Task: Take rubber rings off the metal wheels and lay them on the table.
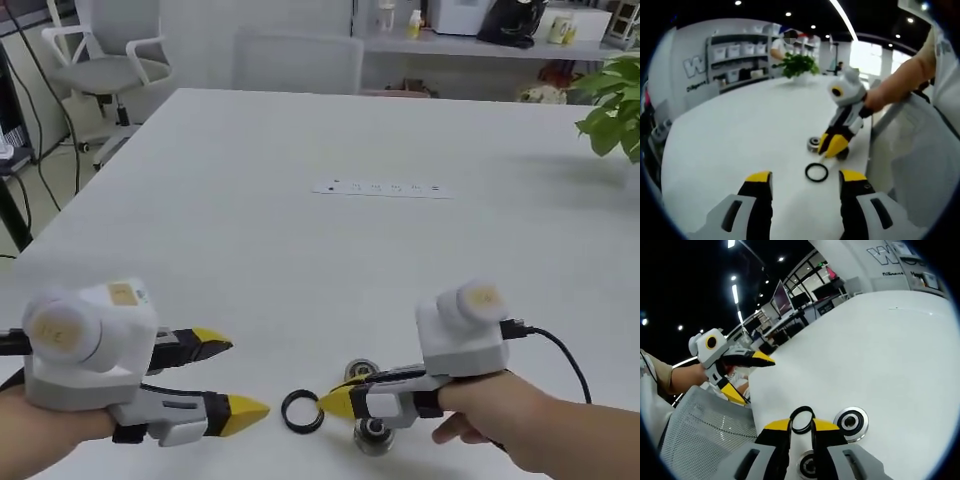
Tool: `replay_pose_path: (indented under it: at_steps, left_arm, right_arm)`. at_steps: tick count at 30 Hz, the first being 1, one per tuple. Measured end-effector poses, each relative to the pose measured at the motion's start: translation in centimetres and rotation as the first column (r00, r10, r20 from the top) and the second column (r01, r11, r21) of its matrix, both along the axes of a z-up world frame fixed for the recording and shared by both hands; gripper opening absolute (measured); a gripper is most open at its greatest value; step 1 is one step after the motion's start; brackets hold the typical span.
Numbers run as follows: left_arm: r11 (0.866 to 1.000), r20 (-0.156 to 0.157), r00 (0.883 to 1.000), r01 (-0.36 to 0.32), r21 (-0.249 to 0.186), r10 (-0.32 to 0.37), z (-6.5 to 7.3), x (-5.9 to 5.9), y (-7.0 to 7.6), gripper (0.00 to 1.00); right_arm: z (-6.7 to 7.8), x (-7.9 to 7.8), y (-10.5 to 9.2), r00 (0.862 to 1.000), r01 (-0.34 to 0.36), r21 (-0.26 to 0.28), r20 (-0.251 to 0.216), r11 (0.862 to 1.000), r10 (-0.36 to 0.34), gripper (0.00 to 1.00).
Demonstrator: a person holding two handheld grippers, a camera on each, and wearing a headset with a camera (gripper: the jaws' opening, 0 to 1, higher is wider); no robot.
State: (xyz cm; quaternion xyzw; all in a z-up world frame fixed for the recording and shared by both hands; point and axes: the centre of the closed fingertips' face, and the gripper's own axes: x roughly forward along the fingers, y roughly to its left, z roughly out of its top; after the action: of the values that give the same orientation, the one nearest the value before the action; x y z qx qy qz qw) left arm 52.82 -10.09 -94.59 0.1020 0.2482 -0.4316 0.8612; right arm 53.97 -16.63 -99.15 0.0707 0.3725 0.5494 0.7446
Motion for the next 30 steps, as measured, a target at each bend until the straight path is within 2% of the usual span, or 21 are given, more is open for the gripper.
replay_pose_path:
  at_steps: [9, 17, 19, 25, 30]
  left_arm:
    - [1.000, 0.009, 1.000, 0.011, -0.015, -0.011, 0.9, 0.3, -0.8, 0.55]
    - [0.999, 0.023, 1.000, 0.015, -0.031, -0.014, 1.9, 0.6, -1.2, 0.56]
    - [0.999, 0.024, 1.000, 0.014, -0.031, -0.013, 1.9, 0.6, -1.2, 0.56]
    - [0.999, 0.026, 1.000, 0.012, -0.040, -0.011, 2.4, 0.6, -1.3, 0.57]
    - [0.999, 0.031, 0.999, 0.017, -0.045, -0.016, 2.8, 0.5, -1.6, 0.58]
  right_arm:
    - [2.4, 0.6, -1.3, 0.998, 0.002, 0.021, 0.067, 1.000, -0.003, 0.19]
    - [4.2, 1.3, -3.4, 0.989, 0.021, 0.021, 0.145, 1.000, -0.024, 0.27]
    - [4.5, 1.5, -4.1, 0.985, 0.027, 0.014, 0.170, 1.000, -0.029, 0.30]
    - [5.0, 1.5, -6.0, 0.981, 0.045, 0.018, 0.187, 0.999, -0.048, 0.37]
    - [5.3, 1.5, -7.7, 0.972, 0.052, -0.003, 0.230, 0.999, -0.050, 0.45]
